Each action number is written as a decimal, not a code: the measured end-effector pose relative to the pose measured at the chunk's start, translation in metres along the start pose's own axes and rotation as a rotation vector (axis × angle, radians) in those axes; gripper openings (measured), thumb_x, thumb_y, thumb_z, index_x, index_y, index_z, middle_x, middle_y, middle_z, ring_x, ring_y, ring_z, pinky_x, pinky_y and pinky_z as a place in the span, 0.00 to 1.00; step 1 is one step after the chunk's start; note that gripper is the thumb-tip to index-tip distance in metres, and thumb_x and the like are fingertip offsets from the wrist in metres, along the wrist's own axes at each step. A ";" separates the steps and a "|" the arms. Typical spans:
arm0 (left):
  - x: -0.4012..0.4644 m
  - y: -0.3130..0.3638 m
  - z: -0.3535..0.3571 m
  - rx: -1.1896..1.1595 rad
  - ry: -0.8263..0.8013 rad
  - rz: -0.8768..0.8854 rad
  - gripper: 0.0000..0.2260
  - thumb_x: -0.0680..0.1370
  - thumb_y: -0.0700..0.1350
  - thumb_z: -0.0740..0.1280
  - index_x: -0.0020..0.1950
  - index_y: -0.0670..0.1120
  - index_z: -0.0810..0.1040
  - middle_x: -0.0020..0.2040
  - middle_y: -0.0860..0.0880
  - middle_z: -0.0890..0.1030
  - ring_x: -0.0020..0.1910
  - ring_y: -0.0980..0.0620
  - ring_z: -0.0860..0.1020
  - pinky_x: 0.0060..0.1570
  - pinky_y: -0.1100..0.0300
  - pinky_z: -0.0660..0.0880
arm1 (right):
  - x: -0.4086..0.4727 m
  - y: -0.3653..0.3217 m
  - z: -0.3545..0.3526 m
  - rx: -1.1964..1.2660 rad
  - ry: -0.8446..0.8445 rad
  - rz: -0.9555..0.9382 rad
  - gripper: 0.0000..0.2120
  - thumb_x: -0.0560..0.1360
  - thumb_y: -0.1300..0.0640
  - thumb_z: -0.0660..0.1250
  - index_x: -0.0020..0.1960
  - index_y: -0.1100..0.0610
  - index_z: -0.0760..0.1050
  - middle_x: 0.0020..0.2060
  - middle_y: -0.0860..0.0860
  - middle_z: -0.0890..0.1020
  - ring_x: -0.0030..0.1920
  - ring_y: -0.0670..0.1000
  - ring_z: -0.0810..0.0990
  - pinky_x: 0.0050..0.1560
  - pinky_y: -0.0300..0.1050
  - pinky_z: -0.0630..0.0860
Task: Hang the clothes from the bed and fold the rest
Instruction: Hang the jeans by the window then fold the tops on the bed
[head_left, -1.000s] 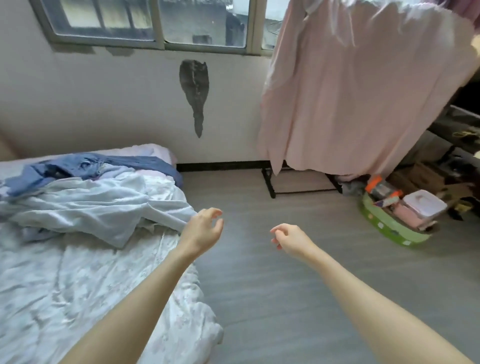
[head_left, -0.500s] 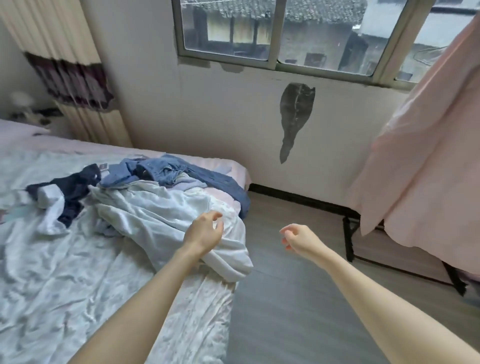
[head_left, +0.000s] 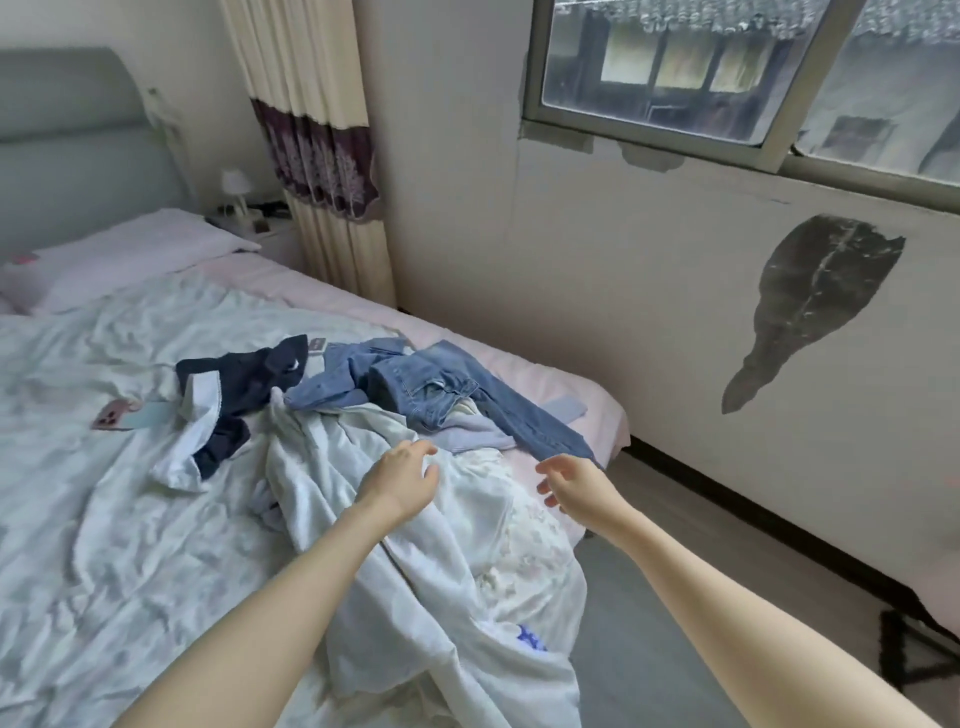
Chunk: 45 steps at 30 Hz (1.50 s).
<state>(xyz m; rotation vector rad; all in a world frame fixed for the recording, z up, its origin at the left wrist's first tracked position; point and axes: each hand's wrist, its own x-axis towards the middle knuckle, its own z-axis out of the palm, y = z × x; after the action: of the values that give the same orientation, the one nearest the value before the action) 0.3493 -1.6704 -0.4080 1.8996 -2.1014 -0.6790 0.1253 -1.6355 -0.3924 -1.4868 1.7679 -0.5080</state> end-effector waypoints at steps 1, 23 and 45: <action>0.029 -0.002 0.007 0.000 0.005 -0.017 0.16 0.79 0.45 0.59 0.66 0.46 0.71 0.66 0.47 0.72 0.64 0.46 0.71 0.61 0.55 0.68 | 0.034 0.000 -0.002 -0.004 -0.020 -0.013 0.17 0.78 0.61 0.51 0.60 0.58 0.75 0.45 0.51 0.80 0.42 0.49 0.80 0.43 0.43 0.76; 0.352 -0.106 0.127 0.835 -0.230 0.318 0.16 0.68 0.42 0.71 0.55 0.45 0.77 0.50 0.48 0.79 0.52 0.49 0.76 0.48 0.57 0.70 | 0.389 0.057 0.046 -0.115 -0.264 0.184 0.17 0.74 0.65 0.50 0.55 0.70 0.73 0.49 0.64 0.80 0.50 0.63 0.79 0.53 0.57 0.75; 0.307 0.038 -0.042 -0.097 0.420 0.553 0.13 0.78 0.45 0.57 0.50 0.39 0.78 0.41 0.46 0.79 0.32 0.42 0.78 0.27 0.57 0.71 | 0.354 -0.050 -0.016 -0.189 0.068 -0.368 0.24 0.69 0.53 0.70 0.62 0.55 0.68 0.55 0.50 0.75 0.62 0.54 0.70 0.63 0.53 0.65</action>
<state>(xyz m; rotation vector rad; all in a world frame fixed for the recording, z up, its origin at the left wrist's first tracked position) 0.2938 -1.9774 -0.3952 1.1841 -2.1109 -0.2267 0.1330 -1.9885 -0.4497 -1.9654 1.6334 -0.5926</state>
